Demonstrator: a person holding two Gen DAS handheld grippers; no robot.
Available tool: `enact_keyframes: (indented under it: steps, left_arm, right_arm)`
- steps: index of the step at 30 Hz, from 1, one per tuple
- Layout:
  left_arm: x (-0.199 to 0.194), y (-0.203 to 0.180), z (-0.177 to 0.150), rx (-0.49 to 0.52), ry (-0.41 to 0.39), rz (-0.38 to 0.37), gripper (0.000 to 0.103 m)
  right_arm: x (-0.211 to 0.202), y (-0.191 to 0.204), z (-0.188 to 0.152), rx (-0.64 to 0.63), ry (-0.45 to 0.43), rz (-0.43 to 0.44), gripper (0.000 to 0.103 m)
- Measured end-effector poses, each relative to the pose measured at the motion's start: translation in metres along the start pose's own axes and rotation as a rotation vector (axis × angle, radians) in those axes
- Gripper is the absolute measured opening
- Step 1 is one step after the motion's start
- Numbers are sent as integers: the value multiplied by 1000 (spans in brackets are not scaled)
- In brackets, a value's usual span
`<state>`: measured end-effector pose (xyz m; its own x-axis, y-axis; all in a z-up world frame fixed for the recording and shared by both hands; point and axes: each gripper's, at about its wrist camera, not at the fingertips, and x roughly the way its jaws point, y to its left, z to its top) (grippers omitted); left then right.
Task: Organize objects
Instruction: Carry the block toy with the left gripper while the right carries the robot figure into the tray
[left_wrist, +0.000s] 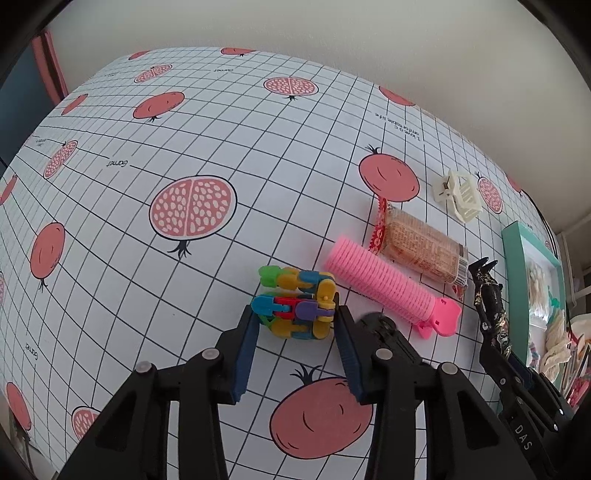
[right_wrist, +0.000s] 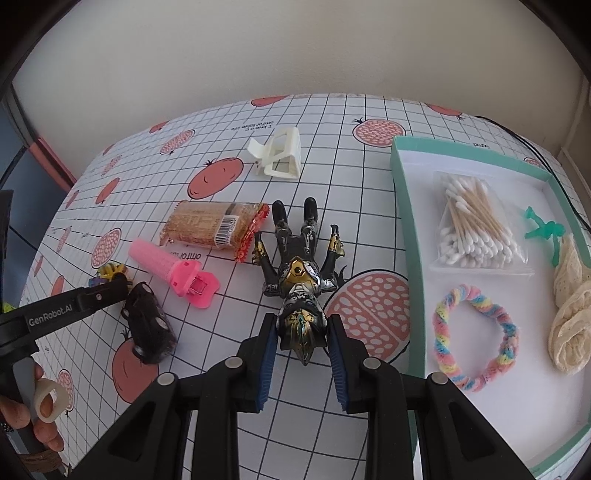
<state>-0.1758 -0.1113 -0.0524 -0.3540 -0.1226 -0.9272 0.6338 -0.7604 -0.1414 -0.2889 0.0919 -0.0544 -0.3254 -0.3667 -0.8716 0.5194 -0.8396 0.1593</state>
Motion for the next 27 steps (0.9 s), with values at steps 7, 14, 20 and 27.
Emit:
enact_keyframes:
  steps: [7,14,20,27]
  left_arm:
    - [-7,2,7,-5,-26,1,43]
    - [-23,-5,15,0,-73,-6,43]
    - [-35,-17,17,17,-101,-17,43]
    - [-50,-50,17,76,-141,-44,43]
  right_arm:
    - [-14,1,6,3,-52,3,28]
    - [-28,4,11,0,-91,14,29]
    - [-40,-3,14,14,-113,12,28]
    - [-65,-32,17,62,-161,-15,29]
